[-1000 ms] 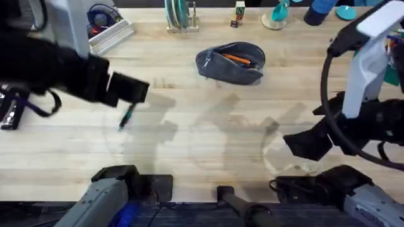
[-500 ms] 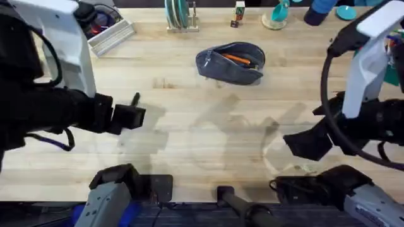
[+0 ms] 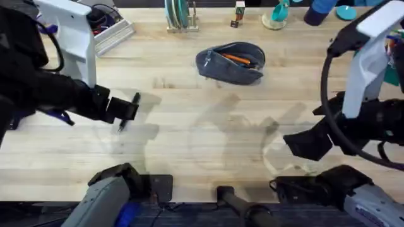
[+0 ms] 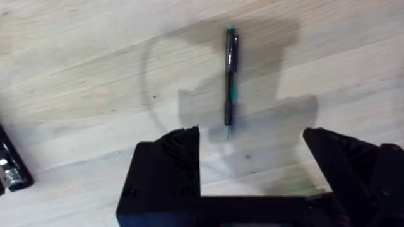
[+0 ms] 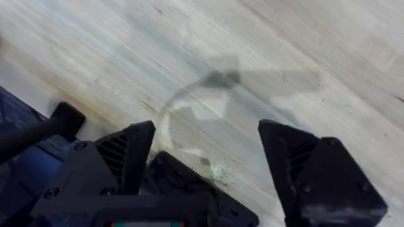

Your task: Unzip the bag, pick up the pens from the table one at a time and place them inside, then zip the bag closed.

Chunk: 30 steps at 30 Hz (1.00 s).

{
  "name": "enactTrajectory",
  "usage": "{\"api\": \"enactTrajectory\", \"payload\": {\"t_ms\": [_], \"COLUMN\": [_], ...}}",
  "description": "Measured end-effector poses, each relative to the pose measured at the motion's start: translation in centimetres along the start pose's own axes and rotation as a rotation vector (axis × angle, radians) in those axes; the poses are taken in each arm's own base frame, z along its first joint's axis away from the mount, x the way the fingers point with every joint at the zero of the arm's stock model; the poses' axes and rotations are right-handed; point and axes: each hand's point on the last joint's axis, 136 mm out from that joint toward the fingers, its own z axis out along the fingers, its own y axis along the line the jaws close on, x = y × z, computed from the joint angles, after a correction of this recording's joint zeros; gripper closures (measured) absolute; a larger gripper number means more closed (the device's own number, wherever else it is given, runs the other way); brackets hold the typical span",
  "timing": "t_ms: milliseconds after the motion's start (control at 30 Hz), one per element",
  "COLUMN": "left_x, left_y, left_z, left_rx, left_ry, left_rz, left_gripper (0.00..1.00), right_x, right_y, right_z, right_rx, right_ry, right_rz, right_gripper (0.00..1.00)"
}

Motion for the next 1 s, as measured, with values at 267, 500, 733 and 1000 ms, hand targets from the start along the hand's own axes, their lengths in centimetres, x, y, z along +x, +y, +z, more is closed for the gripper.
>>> {"api": "enactTrajectory", "payload": {"t_ms": [267, 500, 733, 1000], "left_x": [-1.1, -0.8, -0.4, 0.1], "left_y": [1.5, 1.8, 1.9, 2.7], "left_z": [3.5, 6.5, 8.7, 11.4], "left_rx": [0.045, 0.109, 0.157, 0.164], "left_ry": [0.054, 0.126, 0.173, 0.232], "left_rz": [0.041, 0.092, 0.132, 0.154], "left_gripper": [0.007, 0.007, 0.007, 0.006], "right_x": [0.0, 0.0, 0.0, 0.0], "right_y": [0.0, 0.0, 0.0, 0.0], "right_z": [0.0, 0.0, 0.0, 0.0], "right_rx": [0.000, 0.000, 0.000, 0.000], "right_ry": [0.000, 0.000, 0.000, 0.000], "right_rz": [0.000, 0.000, 0.000, 0.000], "right_gripper": [0.005, 0.005, 0.005, 0.003]}}
